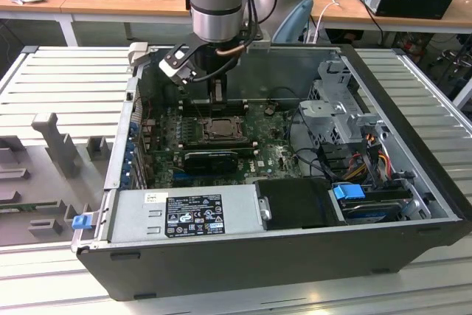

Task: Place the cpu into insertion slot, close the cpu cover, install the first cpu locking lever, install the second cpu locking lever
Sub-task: 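Install the first cpu locking lever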

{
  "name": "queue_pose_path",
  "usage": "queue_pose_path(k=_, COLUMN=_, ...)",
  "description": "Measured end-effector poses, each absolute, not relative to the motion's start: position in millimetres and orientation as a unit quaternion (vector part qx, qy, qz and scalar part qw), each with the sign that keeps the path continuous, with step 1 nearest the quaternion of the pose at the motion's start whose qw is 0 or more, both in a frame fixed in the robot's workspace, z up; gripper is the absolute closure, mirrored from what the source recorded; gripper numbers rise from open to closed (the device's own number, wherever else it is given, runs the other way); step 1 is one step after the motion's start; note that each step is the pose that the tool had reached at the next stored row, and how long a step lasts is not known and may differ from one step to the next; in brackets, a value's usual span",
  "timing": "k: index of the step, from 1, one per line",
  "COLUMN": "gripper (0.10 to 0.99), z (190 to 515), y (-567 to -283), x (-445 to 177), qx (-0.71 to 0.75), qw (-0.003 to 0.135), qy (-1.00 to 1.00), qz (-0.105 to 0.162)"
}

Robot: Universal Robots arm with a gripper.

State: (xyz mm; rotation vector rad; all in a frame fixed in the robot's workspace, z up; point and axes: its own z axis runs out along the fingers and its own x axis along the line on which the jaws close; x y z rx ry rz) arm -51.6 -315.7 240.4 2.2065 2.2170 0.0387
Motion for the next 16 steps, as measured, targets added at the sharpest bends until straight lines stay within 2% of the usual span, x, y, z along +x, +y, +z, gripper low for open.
queue_pose_path(k=9, gripper=0.98, z=275.9, y=-315.7, x=-51.6, qx=0.705, qw=0.007, qy=0.709, qz=0.012)
queue_pose_path(k=16, gripper=0.98, z=275.7, y=-315.7, x=-51.7, qx=0.673, qw=0.006, qy=0.739, qz=0.012)
